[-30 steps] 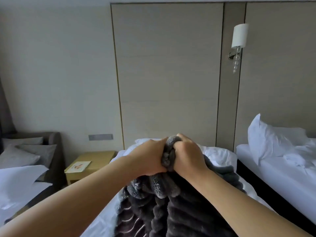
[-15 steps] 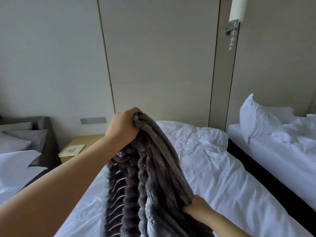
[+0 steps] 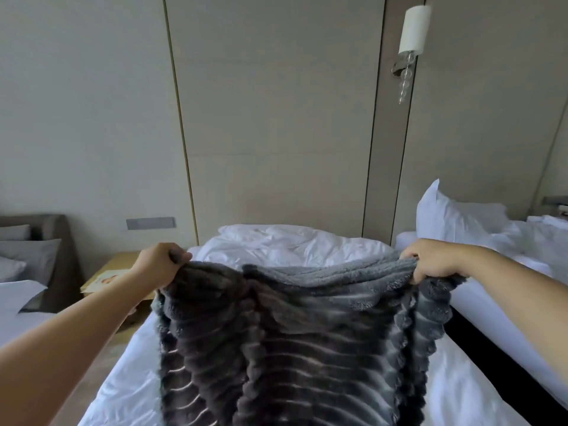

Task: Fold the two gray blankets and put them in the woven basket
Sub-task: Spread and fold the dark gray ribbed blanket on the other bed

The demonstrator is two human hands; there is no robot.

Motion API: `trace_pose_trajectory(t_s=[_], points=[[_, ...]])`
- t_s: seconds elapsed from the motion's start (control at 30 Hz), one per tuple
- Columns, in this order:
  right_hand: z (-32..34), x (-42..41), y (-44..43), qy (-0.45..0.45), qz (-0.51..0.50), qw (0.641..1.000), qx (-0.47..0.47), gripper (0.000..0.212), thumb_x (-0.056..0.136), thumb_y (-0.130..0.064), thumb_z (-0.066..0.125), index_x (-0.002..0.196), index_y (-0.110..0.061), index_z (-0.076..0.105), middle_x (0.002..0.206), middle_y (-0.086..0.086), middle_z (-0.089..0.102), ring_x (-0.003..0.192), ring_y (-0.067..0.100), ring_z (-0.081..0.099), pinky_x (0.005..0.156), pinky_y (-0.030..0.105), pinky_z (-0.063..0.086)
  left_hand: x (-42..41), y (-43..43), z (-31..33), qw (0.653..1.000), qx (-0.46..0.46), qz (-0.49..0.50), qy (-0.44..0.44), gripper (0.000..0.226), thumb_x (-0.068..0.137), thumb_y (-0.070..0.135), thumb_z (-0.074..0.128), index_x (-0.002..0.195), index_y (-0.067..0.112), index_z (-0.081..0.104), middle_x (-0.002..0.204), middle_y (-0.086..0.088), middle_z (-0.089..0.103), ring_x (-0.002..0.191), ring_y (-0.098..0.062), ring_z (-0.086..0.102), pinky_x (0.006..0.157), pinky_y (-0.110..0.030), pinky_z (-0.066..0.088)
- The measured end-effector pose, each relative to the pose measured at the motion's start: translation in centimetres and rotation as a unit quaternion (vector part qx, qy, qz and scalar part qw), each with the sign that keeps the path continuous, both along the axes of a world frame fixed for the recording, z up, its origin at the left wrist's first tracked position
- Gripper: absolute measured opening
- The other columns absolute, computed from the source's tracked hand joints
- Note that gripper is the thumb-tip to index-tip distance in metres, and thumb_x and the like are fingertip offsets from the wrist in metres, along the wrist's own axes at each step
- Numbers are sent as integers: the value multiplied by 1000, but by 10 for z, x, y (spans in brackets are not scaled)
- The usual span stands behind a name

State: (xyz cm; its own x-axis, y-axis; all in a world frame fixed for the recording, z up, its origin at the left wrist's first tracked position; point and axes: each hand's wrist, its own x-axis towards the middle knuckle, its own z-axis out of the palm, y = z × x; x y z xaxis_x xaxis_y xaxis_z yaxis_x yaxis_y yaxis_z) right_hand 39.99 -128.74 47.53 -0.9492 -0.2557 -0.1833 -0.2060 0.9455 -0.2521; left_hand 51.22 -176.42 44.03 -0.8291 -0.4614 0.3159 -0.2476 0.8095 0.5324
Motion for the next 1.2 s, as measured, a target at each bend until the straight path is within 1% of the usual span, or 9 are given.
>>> trace_pose_trajectory(t_s=[0.13, 0.23, 0.4, 0.47, 0.53, 0.6, 0.7, 0.97, 1.2], points=[[51, -3, -11, 126, -46, 984, -117, 61, 77, 8, 59, 125, -29, 50, 105, 8, 59, 47, 17, 44, 43, 21, 33, -18, 23, 38, 973, 206, -8, 108, 23, 89, 37, 63, 90, 14, 63, 81, -3, 61, 88, -29, 58, 81, -34, 47], [102, -10, -25, 294, -56, 938, -173, 71, 77, 10, 50, 140, -23, 44, 129, 14, 54, 81, 29, 61, 62, 22, 40, -40, 38, 101, 916, 351, -67, 184, 30, 90, 35, 63, 100, 7, 59, 97, -14, 60, 91, -27, 58, 85, -42, 50], [207, -2, -25, 582, -148, 742, -298, 41, 73, 3, 55, 111, -9, 63, 96, 20, 67, 89, 39, 61, 75, 37, 48, -37, 47, 235, 862, 251, -29, 438, 19, 96, 37, 53, 96, 18, 55, 72, 5, 53, 63, -8, 48, 52, -15, 41], [212, 7, -37, 474, -127, 842, -225, 5, 82, -3, 56, 83, -4, 61, 83, 19, 61, 83, 35, 60, 69, 36, 43, -35, 50, 238, 945, 159, -81, 274, 28, 96, 39, 52, 96, 12, 60, 73, -1, 56, 60, -12, 50, 54, -21, 42], [196, 9, -46, 264, -41, 963, -32, 22, 88, -10, 55, 66, -10, 52, 75, 12, 56, 74, 25, 55, 62, 31, 41, -33, 53, 228, 970, 174, -125, 112, 34, 95, 39, 54, 99, 6, 61, 90, -15, 64, 65, -24, 58, 54, -29, 50], [192, 11, -48, 280, -50, 959, -4, 18, 83, -7, 53, 66, -11, 52, 73, 11, 55, 67, 25, 53, 55, 27, 38, -33, 49, 232, 951, 200, -53, 229, 35, 95, 36, 55, 107, 4, 62, 109, -18, 65, 87, -31, 63, 73, -35, 54], [209, 12, -45, 493, -106, 832, -232, 22, 76, 4, 48, 79, -15, 59, 78, 16, 57, 72, 33, 51, 62, 29, 38, -22, 46, 241, 890, 247, 44, 381, 28, 96, 37, 51, 101, 11, 60, 93, -4, 61, 95, -21, 55, 78, -27, 41], [211, 19, -43, 585, -162, 735, -302, 25, 79, -10, 55, 103, -11, 61, 100, 17, 62, 92, 39, 57, 77, 41, 49, -7, 45, 241, 863, 264, 25, 430, 32, 95, 48, 48, 99, 16, 51, 86, -1, 57, 82, -22, 55, 69, -31, 45], [87, 5, -47, 111, -77, 927, -350, 14, 78, -10, 69, 91, -9, 66, 77, 10, 65, 64, 22, 58, 55, 23, 42, -21, 47, 96, 972, 198, -29, 120, 49, 89, 51, 57, 110, 7, 60, 104, -14, 64, 102, -33, 60, 91, -36, 46]])
